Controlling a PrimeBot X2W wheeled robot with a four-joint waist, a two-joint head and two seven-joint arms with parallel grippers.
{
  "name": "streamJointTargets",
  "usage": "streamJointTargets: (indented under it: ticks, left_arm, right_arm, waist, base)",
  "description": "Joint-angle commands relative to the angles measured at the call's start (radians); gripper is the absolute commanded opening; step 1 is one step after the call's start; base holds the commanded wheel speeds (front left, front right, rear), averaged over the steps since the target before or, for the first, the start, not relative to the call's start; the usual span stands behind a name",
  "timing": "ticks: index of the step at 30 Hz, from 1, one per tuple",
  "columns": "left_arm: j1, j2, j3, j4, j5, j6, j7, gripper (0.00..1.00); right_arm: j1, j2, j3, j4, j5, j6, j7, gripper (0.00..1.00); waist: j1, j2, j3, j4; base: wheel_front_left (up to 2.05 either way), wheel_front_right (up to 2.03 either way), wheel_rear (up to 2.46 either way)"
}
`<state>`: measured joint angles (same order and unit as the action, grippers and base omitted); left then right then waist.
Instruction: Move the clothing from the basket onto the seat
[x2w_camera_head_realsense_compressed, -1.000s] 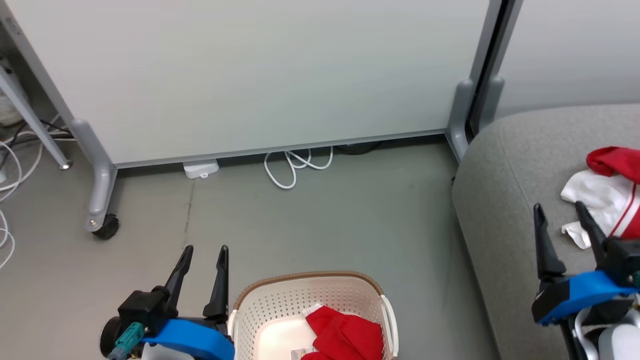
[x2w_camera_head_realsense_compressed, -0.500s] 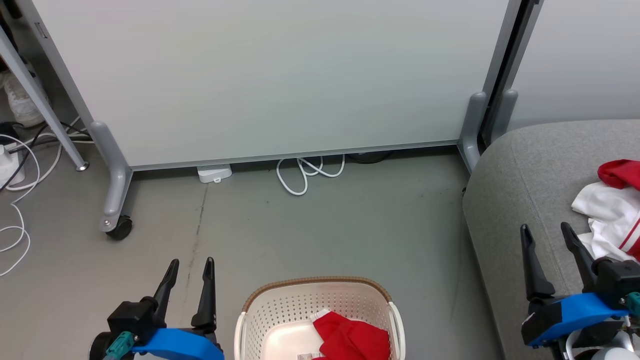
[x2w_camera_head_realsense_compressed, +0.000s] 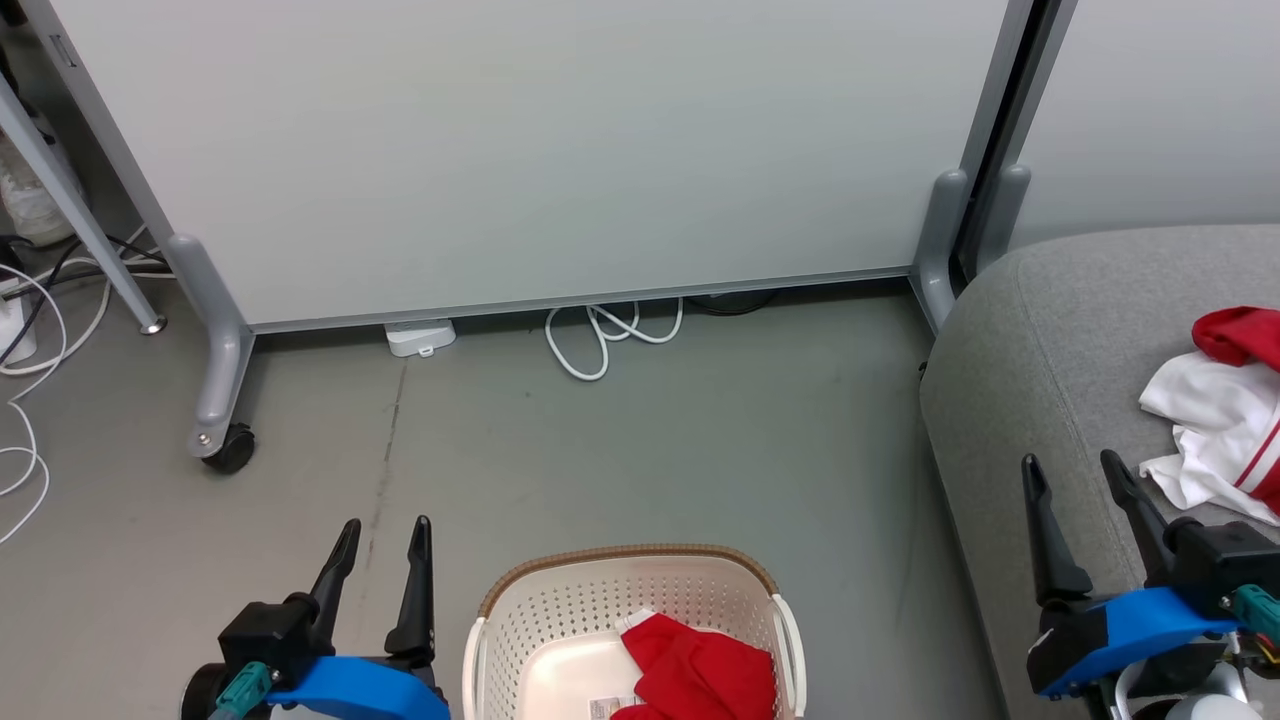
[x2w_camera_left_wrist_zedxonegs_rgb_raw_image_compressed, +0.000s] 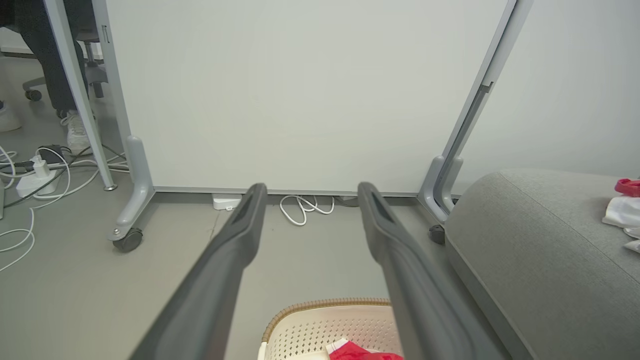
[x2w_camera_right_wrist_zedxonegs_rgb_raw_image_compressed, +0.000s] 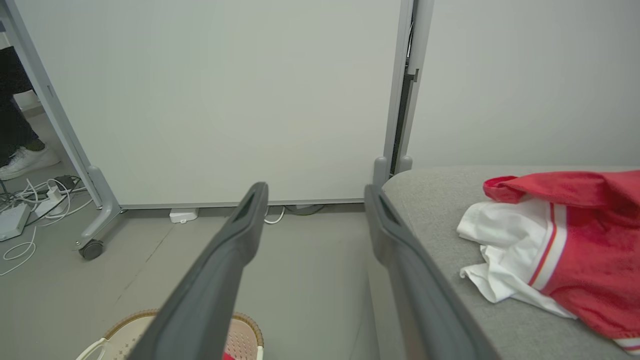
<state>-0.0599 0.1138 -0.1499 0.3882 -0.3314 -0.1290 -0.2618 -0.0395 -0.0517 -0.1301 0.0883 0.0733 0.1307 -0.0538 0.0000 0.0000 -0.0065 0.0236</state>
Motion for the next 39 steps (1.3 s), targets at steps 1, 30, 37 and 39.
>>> streamJointTargets:
  ticks: [1,30,37,39]
  left_arm:
    - [-0.012,0.004,-0.004,0.002,0.004,-0.002,-0.005,1.0]
    - [-0.353,0.049,-0.133,0.187,-0.043,-0.002,-0.005,1.0]
    - [-0.442,0.049,-0.178,0.257,-0.051,-0.002,-0.005,1.0]
    - [-0.468,0.053,-0.209,0.281,-0.053,-0.002,-0.005,1.0]
  right_arm:
    - [-0.011,0.002,0.004,0.003,0.004,0.0,-0.004,1.0]
    - [-0.314,0.002,0.091,-0.097,0.006,0.0,-0.037,1.0]
    - [-0.387,0.002,0.128,-0.106,0.017,0.0,-0.06,1.0]
    - [-0.402,0.002,0.138,-0.106,0.022,0.0,-0.067,1.0]
  waist:
    - [0.0,0.0,0.004,-0.003]
    - [0.0,0.0,0.516,-0.183]
    - [0.0,0.0,0.658,-0.217]
    - [0.0,0.0,0.695,-0.225]
  base:
    - [0.0,0.0,0.0]
    - [0.0,0.0,0.0]
    - [0.0,0.0,0.0]
    - [0.0,0.0,0.0]
